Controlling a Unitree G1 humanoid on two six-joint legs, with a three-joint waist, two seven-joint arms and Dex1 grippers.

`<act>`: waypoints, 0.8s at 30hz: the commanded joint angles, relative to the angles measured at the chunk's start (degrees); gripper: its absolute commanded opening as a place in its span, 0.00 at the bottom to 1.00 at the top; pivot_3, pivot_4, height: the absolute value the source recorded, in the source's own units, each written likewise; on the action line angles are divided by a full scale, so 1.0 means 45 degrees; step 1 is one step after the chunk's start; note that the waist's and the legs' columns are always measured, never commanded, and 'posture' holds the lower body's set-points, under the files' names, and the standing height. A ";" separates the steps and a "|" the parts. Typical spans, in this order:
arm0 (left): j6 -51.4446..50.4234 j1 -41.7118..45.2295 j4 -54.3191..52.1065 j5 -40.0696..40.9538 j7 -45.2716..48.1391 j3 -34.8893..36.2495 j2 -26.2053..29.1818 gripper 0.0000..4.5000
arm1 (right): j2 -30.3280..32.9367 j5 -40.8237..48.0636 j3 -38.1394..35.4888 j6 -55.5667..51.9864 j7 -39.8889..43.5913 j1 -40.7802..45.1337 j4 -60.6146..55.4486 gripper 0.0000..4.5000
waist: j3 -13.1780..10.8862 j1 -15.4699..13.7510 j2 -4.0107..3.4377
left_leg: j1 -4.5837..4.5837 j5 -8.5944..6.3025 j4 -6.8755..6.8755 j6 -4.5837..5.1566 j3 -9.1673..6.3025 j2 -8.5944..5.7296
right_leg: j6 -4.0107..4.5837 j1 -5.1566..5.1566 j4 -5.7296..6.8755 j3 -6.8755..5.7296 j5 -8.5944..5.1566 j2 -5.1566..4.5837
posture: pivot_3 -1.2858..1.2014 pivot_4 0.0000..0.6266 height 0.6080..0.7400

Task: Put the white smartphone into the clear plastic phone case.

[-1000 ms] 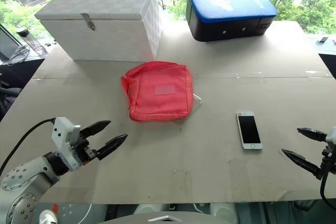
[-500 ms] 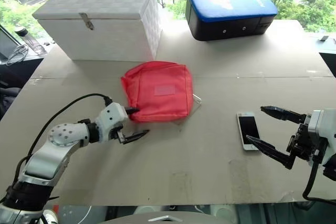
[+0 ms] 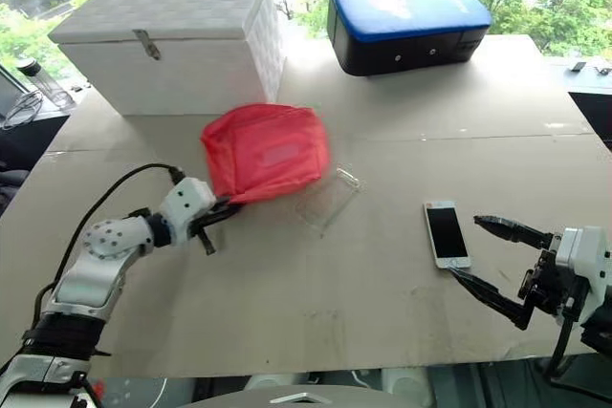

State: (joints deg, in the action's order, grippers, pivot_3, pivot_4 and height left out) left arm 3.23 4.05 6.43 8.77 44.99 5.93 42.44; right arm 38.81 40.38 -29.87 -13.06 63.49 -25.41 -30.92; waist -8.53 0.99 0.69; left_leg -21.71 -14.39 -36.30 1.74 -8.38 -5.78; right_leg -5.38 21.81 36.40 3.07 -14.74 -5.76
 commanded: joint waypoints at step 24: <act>-0.8836 0.0224 -0.6891 0.6242 0.1389 0.0220 0.2244 0.98 | 0.0071 -0.0653 0.1923 0.0806 0.0243 0.1686 0.1025 1.00 | -0.0025 -0.0414 -0.0022 | -0.0016 -0.0003 -0.0003 -0.0006 -0.0007 -0.0005 | 0.0005 0.0022 0.0014 -0.0022 -0.0001 0.0006 | 0.52 0.24 1.00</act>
State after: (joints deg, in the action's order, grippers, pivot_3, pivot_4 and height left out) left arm -35.90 3.36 -24.60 39.48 52.33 10.50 52.81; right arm 39.02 36.96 -20.56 -9.63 65.45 -17.60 -23.13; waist -8.64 -0.87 0.60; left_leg -21.79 -14.40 -36.31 1.70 -8.41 -5.81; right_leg -5.36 21.90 36.48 2.97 -14.74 -5.56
